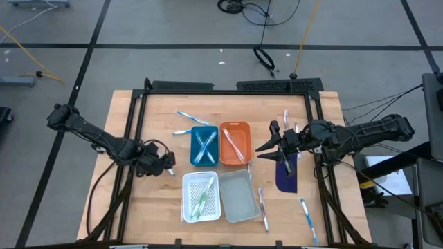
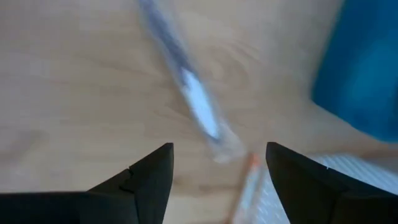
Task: Pick & Place Toothbrushes
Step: Put the purple toothbrush into the gray bin
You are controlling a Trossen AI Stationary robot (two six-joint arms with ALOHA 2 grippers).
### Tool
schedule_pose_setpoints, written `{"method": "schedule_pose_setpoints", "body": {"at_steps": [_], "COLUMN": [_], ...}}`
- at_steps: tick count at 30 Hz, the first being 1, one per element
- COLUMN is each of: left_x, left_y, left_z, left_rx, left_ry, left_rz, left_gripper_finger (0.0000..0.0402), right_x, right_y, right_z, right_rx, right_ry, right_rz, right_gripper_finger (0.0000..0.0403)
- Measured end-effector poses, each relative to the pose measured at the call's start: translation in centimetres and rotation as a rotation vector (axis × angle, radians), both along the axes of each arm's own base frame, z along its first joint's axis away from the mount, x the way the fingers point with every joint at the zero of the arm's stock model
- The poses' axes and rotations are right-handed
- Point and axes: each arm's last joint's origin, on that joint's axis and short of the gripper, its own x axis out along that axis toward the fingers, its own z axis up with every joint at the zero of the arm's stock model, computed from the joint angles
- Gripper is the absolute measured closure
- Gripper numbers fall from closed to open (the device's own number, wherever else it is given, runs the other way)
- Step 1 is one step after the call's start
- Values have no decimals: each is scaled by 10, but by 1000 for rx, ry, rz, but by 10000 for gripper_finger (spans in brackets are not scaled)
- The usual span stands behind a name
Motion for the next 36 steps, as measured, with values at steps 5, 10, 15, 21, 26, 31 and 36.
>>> {"method": "schedule_pose_setpoints", "body": {"at_steps": [5,10,15,21,26,31,36], "left_x": [6,3,1,-2,-2,-4,-5], "left_y": [-2,-1,2,8,13,17,20], "left_z": [1,-4,-5,-6,-6,-7,-7], "left_rx": [2,16,63,102,115,114,121], "left_ry": [-43,18,34,68,79,117,135], "left_rz": [-48,-18,19,84,107,111,123], "left_gripper_finger": [144,144,144,144,144,144,144], "right_x": [0,0,0,0,0,0,0], "right_y": [0,0,0,0,0,0,0], "right_z": [0,0,0,0,0,0,0], "right_rx": [0,1,1,1,1,1,1], "right_ry": [0,0,0,0,0,0,0], "right_rz": [0,0,0,0,0,0,0], "right_gripper_finger": [326,326,326,326,326,326,326]}}
